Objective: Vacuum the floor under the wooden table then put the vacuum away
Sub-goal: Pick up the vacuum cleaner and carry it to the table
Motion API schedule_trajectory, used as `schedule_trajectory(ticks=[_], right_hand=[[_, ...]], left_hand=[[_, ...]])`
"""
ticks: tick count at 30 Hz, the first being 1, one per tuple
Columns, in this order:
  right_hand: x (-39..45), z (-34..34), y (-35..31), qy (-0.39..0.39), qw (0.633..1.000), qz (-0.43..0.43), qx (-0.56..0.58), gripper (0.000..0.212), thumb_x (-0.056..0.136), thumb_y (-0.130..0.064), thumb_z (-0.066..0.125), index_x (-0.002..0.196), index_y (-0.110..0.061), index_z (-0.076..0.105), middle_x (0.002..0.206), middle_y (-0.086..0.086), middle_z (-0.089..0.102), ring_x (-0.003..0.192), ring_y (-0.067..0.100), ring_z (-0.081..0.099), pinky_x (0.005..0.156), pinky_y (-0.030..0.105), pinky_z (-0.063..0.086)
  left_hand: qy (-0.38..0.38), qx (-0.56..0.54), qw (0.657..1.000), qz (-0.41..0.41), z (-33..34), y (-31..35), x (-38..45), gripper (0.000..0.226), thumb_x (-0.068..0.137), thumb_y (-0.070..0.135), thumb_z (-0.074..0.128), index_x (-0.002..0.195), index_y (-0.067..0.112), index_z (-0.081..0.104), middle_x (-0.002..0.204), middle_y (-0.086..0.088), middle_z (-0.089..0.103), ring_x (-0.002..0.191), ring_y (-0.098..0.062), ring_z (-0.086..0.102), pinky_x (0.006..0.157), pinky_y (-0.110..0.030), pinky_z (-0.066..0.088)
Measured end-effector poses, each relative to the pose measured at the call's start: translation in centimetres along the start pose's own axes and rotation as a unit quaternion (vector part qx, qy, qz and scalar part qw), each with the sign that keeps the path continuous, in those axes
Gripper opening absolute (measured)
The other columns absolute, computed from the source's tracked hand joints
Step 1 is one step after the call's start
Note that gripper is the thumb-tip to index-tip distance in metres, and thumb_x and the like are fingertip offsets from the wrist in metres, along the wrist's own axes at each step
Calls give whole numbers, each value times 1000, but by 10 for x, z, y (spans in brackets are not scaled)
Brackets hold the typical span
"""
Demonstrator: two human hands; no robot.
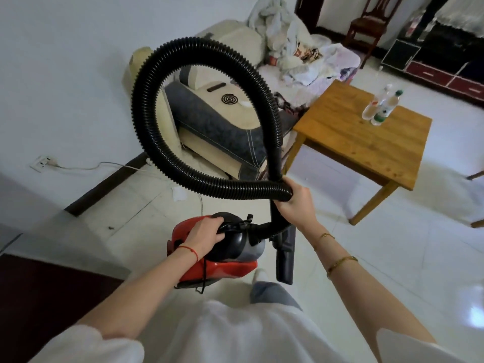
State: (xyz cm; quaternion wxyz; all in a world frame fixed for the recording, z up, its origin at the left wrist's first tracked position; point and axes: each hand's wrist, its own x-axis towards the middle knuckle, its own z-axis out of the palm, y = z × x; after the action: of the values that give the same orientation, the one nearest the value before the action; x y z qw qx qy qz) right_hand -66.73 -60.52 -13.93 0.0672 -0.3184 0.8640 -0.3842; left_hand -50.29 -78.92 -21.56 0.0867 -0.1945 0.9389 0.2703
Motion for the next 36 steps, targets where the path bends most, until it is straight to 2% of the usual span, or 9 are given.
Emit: schedule_trajectory(ticks=[6, 9, 15, 18, 23, 27, 29, 36], right_hand=[[111, -9, 46, -57, 998, -22, -13, 36, 75, -19, 63, 110, -28, 60, 72, -6, 65, 68, 12, 62, 65, 38, 55], [155, -4, 70, -79, 997, -14, -10, 41, 75, -26, 64, 115, -28, 58, 77, -7, 65, 74, 13, 63, 71, 38, 56], [221, 28, 141, -90, 996, -10, -9, 46, 72, -23, 61, 118, -25, 59, 79, -6, 67, 73, 13, 63, 68, 30, 54], [242, 58, 186, -90, 996, -8, -19, 46, 73, -16, 63, 118, -26, 59, 79, -8, 67, 72, 11, 63, 68, 22, 50], [266, 125, 270, -86, 995, -14, -42, 48, 73, -15, 63, 119, -27, 59, 77, -9, 65, 70, 11, 61, 71, 28, 53], [279, 186, 335, -71, 996, -23, -46, 54, 68, -32, 57, 121, -25, 59, 77, -7, 66, 67, 12, 58, 70, 28, 51], [284, 220, 371, -58, 997, -30, -47, 55, 67, -34, 57, 121, -24, 60, 79, -4, 69, 69, 14, 61, 70, 27, 51], [295, 313, 472, -50, 995, -42, -70, 55, 74, -24, 67, 127, -22, 56, 85, 0, 70, 77, 21, 66, 72, 32, 54]], left_hand=[[8, -19, 998, -53, -3, 20, 96, 9, 88, 21, 61, 95, 17, 59, 87, -2, 66, 80, -19, 64, 74, -39, 55], [4, -16, 997, -75, 0, 25, 140, 13, 90, 22, 59, 102, 16, 59, 92, -3, 67, 83, -20, 65, 76, -38, 55], [-23, 10, 996, -88, 35, 11, 230, 20, 91, 24, 58, 109, 15, 58, 99, -6, 68, 90, -24, 65, 80, -40, 54], [-28, 27, 995, -88, 70, -7, 272, 23, 92, 24, 58, 112, 14, 57, 102, -7, 68, 93, -24, 65, 82, -38, 54], [-37, 44, 995, -82, 146, -51, 340, 26, 92, 25, 57, 115, 14, 56, 103, -8, 67, 94, -26, 64, 83, -39, 53], [-29, 46, 995, -80, 216, -93, 391, 24, 92, 24, 56, 113, 12, 56, 102, -9, 66, 93, -27, 64, 81, -40, 53], [-23, 46, 996, -78, 251, -116, 416, 23, 92, 24, 56, 112, 12, 56, 101, -9, 66, 91, -26, 64, 80, -40, 53], [-9, 82, 995, -53, 349, -180, 480, 22, 92, 27, 57, 109, 13, 56, 95, -8, 66, 86, -25, 65, 75, -41, 55]])
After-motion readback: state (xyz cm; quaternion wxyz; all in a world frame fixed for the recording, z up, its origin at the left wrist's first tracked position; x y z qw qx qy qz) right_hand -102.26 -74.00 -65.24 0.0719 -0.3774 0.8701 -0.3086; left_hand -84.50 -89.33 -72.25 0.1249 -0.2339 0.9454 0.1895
